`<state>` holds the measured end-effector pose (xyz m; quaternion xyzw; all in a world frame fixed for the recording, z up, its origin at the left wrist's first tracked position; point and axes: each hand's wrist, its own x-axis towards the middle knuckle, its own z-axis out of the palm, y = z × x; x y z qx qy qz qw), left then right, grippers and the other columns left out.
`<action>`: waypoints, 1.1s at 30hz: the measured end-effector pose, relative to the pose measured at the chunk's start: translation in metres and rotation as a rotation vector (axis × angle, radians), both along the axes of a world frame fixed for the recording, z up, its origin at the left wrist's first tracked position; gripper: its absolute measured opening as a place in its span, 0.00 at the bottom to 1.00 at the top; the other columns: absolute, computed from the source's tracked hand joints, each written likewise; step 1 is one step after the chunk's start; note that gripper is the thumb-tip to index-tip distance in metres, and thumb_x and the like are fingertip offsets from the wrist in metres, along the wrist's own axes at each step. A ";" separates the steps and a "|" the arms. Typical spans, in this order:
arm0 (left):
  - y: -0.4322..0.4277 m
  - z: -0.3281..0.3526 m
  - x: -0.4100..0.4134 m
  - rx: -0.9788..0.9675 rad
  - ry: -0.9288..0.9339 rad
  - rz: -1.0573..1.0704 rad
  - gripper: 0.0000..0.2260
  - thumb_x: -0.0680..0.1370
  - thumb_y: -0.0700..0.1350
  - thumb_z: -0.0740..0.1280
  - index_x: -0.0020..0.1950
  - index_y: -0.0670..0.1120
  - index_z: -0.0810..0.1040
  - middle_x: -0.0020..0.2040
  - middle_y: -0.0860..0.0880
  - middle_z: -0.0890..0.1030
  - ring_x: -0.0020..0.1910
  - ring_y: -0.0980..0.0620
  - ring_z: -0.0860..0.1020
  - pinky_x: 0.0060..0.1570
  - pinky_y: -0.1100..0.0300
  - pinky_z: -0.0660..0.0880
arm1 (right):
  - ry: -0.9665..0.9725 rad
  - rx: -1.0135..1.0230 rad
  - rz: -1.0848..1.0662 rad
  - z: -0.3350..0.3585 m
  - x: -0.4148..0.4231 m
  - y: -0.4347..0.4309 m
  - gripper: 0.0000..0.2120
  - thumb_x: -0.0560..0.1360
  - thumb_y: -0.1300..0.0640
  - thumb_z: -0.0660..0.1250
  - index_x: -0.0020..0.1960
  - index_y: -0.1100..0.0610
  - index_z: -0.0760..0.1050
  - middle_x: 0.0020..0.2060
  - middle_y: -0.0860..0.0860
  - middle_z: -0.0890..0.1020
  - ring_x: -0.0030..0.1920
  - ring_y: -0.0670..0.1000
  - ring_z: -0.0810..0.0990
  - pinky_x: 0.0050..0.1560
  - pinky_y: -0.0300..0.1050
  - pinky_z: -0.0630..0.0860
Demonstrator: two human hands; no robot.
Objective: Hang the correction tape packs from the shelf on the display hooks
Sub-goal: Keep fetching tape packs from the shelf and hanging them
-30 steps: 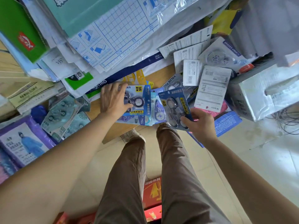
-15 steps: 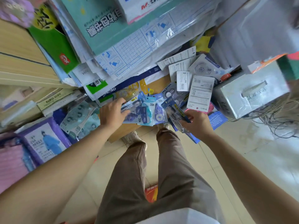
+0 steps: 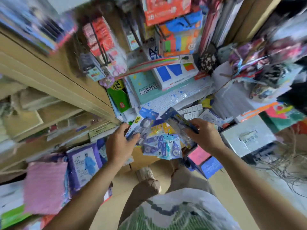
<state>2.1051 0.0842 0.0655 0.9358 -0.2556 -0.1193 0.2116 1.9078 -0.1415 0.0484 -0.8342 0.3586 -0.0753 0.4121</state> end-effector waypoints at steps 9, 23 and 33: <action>0.017 0.122 0.026 -0.270 -0.228 0.055 0.15 0.72 0.57 0.76 0.51 0.52 0.77 0.43 0.51 0.85 0.43 0.43 0.83 0.38 0.53 0.76 | -0.270 -0.193 0.047 0.121 0.050 0.001 0.11 0.74 0.60 0.72 0.39 0.49 0.72 0.29 0.45 0.73 0.31 0.49 0.68 0.33 0.50 0.68; 0.018 0.278 0.059 -0.708 -0.556 0.004 0.14 0.73 0.55 0.75 0.50 0.54 0.73 0.39 0.60 0.78 0.37 0.60 0.75 0.36 0.59 0.72 | -0.636 -0.330 0.061 0.278 0.111 0.020 0.08 0.75 0.58 0.73 0.44 0.63 0.77 0.36 0.58 0.79 0.36 0.58 0.75 0.39 0.52 0.74; 0.021 0.394 0.110 -1.009 -0.762 -0.033 0.12 0.73 0.56 0.75 0.49 0.51 0.77 0.41 0.54 0.82 0.39 0.46 0.82 0.39 0.44 0.79 | -0.919 -0.387 -0.030 0.392 0.149 0.010 0.04 0.75 0.57 0.73 0.48 0.55 0.81 0.37 0.51 0.83 0.36 0.44 0.78 0.39 0.41 0.75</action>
